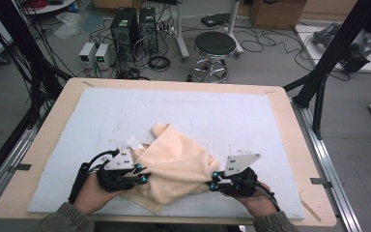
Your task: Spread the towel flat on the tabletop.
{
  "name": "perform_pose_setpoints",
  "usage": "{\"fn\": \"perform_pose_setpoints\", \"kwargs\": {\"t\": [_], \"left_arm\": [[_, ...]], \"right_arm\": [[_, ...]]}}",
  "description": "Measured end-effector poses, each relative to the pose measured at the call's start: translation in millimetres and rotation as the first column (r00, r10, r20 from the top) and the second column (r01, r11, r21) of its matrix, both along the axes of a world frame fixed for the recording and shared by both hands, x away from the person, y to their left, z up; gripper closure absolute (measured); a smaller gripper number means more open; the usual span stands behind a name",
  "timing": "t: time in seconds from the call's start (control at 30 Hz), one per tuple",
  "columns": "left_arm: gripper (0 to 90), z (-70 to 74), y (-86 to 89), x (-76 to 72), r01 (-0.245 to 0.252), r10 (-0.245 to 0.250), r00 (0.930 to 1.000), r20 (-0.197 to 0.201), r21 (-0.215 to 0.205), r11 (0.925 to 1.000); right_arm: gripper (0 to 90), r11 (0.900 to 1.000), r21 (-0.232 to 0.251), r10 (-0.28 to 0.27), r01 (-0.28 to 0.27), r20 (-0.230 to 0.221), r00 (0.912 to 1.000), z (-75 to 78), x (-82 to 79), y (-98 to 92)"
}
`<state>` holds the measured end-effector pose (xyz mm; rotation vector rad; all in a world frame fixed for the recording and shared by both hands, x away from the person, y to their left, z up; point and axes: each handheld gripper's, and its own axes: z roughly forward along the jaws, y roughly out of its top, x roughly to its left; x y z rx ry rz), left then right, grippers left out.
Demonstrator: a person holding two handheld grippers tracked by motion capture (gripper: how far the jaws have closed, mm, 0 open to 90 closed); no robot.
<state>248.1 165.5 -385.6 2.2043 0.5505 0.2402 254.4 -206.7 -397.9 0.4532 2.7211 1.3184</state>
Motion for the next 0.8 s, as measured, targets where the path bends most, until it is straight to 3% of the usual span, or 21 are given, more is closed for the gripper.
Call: {"fn": "perform_pose_setpoints", "kwargs": {"t": [0.1,0.17,0.23,0.3,0.43,0.57,0.67,0.8], "left_arm": [[78.2,-5.8,14.1,-5.5,-0.023,0.022,0.999,-0.039,-0.024,0.9995],[75.1,-3.3,17.9,-7.0,-0.015,0.013,0.9987,-0.048,-0.037,0.9992],[72.3,4.1,19.2,-7.2,-0.002,0.0,0.9991,-0.043,-0.05,0.9987],[62.9,15.1,19.9,-6.7,0.009,-0.012,0.9992,-0.037,-0.075,0.9971],[58.5,38.8,19.0,-2.7,0.025,-0.024,0.9997,0.01,-0.119,0.9926],[52.5,50.3,12.2,17.6,0.022,-0.012,0.9969,0.077,-0.13,0.9913],[47.8,40.3,1.9,45.5,-0.003,0.011,0.9967,0.081,-0.103,0.9947],[45.5,13.9,-14.0,80.8,-0.006,0.006,1.0,-0.002,-0.042,0.9991]], "right_arm": [[70.4,0.999,0.008,0.034,-0.034,-0.027,0.999,-11.0,-0.9,10.1],[63.1,0.999,0.037,0.026,-0.026,-0.012,0.9996,-1.2,1.2,8.0],[61.3,0.998,0.054,0.021,-0.02,-0.002,0.9998,3.7,2.7,5.0],[57.8,0.996,0.093,-0.016,0.014,0.025,0.9995,16.3,8.6,-5.7],[55.7,0.994,0.091,-0.059,0.054,0.055,0.9968,22.5,17.9,-13.6],[51.5,0.992,0.065,-0.107,0.105,0.031,0.9938,13.8,37.1,-13.0],[47.0,0.993,0.027,-0.114,0.114,-0.003,0.9935,0.9,51.9,-4.8],[45.6,0.994,-0.003,-0.105,0.105,-0.096,0.9898,-19.7,69.4,6.4]]}}
